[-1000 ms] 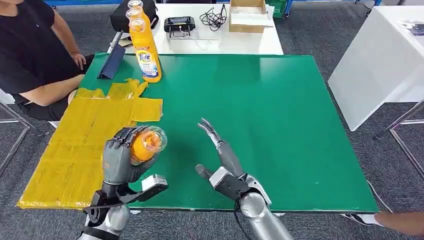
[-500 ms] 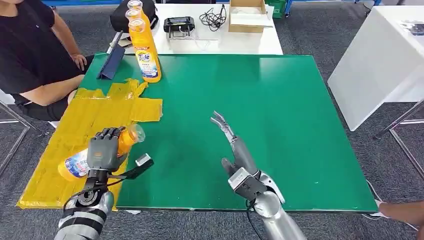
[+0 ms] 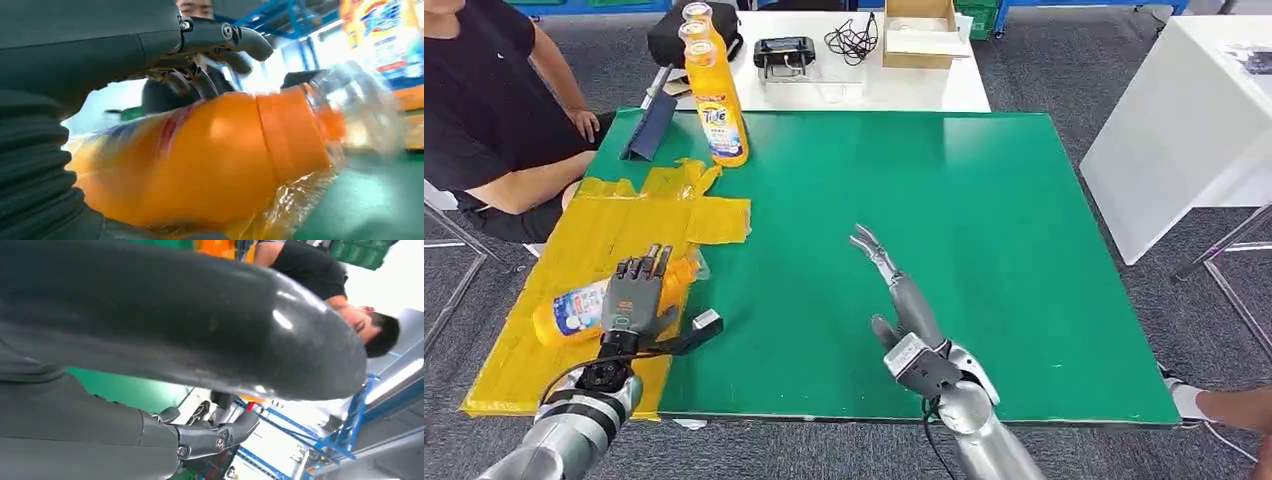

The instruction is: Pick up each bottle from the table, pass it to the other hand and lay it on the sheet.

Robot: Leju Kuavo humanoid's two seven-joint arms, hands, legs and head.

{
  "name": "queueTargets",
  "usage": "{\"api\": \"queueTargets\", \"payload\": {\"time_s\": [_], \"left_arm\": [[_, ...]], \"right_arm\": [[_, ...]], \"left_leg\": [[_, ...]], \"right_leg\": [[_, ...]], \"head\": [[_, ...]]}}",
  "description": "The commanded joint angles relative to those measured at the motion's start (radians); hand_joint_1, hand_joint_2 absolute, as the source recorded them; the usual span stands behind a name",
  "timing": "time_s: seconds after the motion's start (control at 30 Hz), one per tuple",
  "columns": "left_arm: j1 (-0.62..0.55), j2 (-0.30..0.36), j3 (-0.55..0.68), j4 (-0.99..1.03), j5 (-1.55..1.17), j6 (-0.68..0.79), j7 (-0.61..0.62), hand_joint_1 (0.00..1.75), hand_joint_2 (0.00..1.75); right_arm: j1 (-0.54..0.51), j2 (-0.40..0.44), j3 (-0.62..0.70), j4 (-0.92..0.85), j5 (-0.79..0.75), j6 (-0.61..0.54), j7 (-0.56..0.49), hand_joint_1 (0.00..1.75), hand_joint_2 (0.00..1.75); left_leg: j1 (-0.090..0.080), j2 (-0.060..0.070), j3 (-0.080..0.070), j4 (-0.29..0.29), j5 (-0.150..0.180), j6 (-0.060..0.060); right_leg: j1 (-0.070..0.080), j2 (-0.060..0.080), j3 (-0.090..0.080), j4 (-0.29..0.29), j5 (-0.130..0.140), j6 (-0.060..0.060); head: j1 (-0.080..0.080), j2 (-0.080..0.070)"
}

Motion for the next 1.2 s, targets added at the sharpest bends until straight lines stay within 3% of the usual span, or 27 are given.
{"api": "queueTargets", "payload": {"time_s": [0.03,0.17,0.23,0.3,0.4,0.47,0.5,0.53,0.97,1.07,1.17,1.2], "left_arm": [[0.065,-0.042,0.031,-0.051,-0.002,-0.011,-0.055,0.0,0.0],[0.207,-0.149,0.049,-0.387,0.257,-0.024,-0.379,0.0,0.0],[0.273,-0.159,-0.03,-0.59,0.471,-0.149,-0.458,0.0,0.0],[0.29,-0.184,-0.03,-0.707,0.695,-0.28,-0.491,0.0,0.0],[0.238,-0.185,0.039,-0.744,1.016,-0.487,-0.574,0.0,0.0],[0.23,-0.19,0.104,-0.784,1.186,-0.627,-0.664,0.0,0.0],[0.232,-0.176,0.104,-0.822,1.264,-0.74,-0.664,0.0,0.0],[0.231,-0.18,0.11,-0.849,1.278,-0.756,-0.664,0.0,0.0],[0.307,-0.188,0.015,-1.062,1.388,-0.808,-0.664,0.0,0.0],[0.398,-0.23,0.003,-1.11,1.451,-0.945,-0.664,0.0,0.0],[0.428,-0.236,-0.016,-1.137,1.435,-0.921,-0.664,0.0,0.0],[0.452,-0.217,-0.054,-1.145,1.409,-0.879,-0.664,0.0,0.0]], "right_arm": [[0.005,-0.059,-0.001,-0.006,0.063,-0.04,0.016,0.0,0.0],[0.069,-0.069,-0.021,-0.05,0.129,-0.08,0.022,0.0,0.0],[0.094,-0.07,-0.038,-0.071,0.137,-0.078,0.022,0.0,0.0],[0.133,-0.061,-0.058,-0.089,0.167,-0.084,0.012,0.0,0.0],[0.132,-0.033,-0.072,-0.067,0.183,-0.093,-0.017,0.0,0.0],[0.131,0.002,-0.097,-0.073,0.146,-0.105,-0.092,0.0,0.0],[0.145,0.028,-0.13,-0.11,0.081,-0.1,-0.169,0.0,0.0],[0.148,0.028,-0.137,-0.132,0.133,-0.158,-0.171,0.0,0.0],[0.181,0.022,-0.159,-0.217,0.112,-0.17,-0.178,0.0,0.0],[0.264,-0.036,-0.09,-0.36,0.071,-0.245,-0.178,0.0,0.0],[0.296,-0.06,-0.067,-0.404,0.069,-0.262,-0.178,0.0,0.0],[0.303,-0.102,-0.007,-0.446,0.071,-0.36,-0.178,0.0,0.0]], "left_leg": [[-0.001,0.0,0.001,-0.002,0.001,0.002],[-0.001,0.0,0.002,-0.002,0.0,0.002],[-0.001,-0.002,0.004,-0.002,-0.001,0.002],[-0.001,-0.005,0.001,0.0,-0.002,0.003],[0.0,-0.003,-0.004,0.002,-0.001,0.002],[0.0,-0.001,-0.006,0.002,-0.001,0.001],[0.0,0.0,-0.005,0.002,-0.001,0.002],[0.0,0.0,-0.006,0.002,-0.001,0.001],[-0.001,0.0,-0.003,0.0,-0.001,0.001],[-0.001,0.0,-0.002,-0.001,-0.001,0.002],[-0.002,0.0,-0.003,-0.001,-0.001,0.002],[-0.002,-0.001,-0.002,-0.001,-0.002,0.002]], "right_leg": [[-0.001,-0.001,0.001,-0.002,0.001,0.001],[0.0,-0.001,0.002,-0.002,0.0,0.001],[-0.001,-0.002,0.003,-0.003,-0.001,0.001],[0.0,-0.006,0.001,-0.001,-0.003,0.002],[0.001,-0.003,-0.004,0.0,-0.001,0.001],[0.001,-0.001,-0.006,0.0,0.0,0.0],[0.001,-0.001,-0.005,0.0,0.0,0.0],[0.0,0.0,-0.007,0.0,0.0,0.0],[0.0,0.0,-0.005,0.0,0.0,0.001],[0.0,0.0,-0.004,-0.001,-0.001,0.001],[-0.001,0.0,-0.004,-0.001,-0.001,0.001],[-0.001,-0.001,-0.003,-0.001,-0.001,0.001]], "head": [[0.0,0.0],[0.0,0.0],[0.0,0.0],[0.0,0.0],[0.0,0.0],[0.0,0.0],[0.0,0.0],[0.0,0.0],[0.0,0.0],[0.0,0.0],[0.0,0.0],[0.0,0.0]]}}
